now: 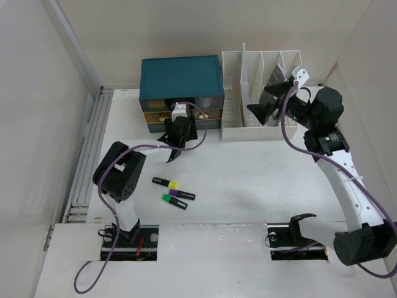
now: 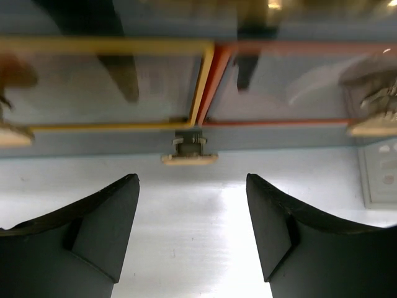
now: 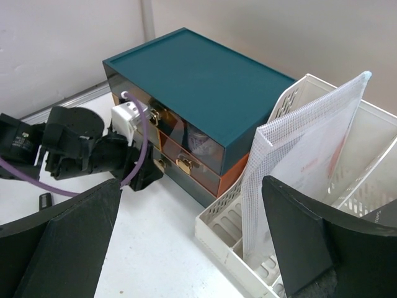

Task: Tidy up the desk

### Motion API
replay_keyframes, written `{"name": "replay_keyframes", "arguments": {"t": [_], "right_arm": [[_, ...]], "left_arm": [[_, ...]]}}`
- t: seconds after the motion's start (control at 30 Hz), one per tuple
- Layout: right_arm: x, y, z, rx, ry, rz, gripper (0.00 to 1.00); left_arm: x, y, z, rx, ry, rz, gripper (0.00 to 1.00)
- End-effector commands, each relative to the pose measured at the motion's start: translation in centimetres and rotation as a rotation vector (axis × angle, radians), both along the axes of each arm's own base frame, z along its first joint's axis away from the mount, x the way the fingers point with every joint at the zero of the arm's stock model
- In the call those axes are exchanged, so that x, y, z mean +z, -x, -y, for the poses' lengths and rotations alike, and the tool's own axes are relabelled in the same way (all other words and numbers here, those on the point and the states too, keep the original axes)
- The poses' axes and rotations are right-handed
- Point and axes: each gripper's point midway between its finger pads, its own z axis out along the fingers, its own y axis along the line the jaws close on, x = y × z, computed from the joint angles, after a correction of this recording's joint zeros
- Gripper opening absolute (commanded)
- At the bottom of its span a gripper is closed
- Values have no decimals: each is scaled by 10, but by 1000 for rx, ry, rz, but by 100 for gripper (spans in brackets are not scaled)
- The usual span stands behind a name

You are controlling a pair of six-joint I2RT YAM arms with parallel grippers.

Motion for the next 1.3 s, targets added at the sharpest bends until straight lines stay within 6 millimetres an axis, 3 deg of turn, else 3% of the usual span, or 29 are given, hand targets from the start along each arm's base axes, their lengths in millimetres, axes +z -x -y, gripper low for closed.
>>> {"name": "replay_keyframes", "arguments": {"t": [0.0, 0.13, 0.17, 0.23, 0.37, 0.57, 0.6, 0.73, 0.77, 0.9, 1.27], "right_arm": [[12, 2, -2, 21, -17, 47, 100], [12, 2, -2, 21, -17, 47, 100], [8, 1, -2, 21, -16, 38, 100], [8, 1, -2, 21, -16, 38, 100], [8, 3, -4, 30, -15, 38, 100], [5, 0, -1, 21, -15, 38, 100], [5, 0, -1, 21, -15, 38, 100], [5, 2, -2, 30, -14, 38, 100], [5, 2, -2, 30, -14, 38, 100], [2, -1, -2, 30, -13, 29, 100], [-1, -2, -4, 39, -10, 20, 100]], "left_arm": [[17, 9, 9, -33, 104, 53, 66], [19, 22, 9, -18, 323, 47, 66], [11, 32, -1, 1, 374, 33, 66], [14, 38, 3, 0, 520, 32, 66], [28, 35, 4, -11, 626, 87, 70], [19, 35, -20, 41, 777, 96, 70], [26, 31, -21, 45, 823, 117, 70], [12, 27, -24, 63, 847, 94, 70], [19, 22, -23, 56, 854, 110, 70], [10, 16, -20, 70, 864, 90, 70], [19, -6, -10, 73, 909, 86, 69]]}}
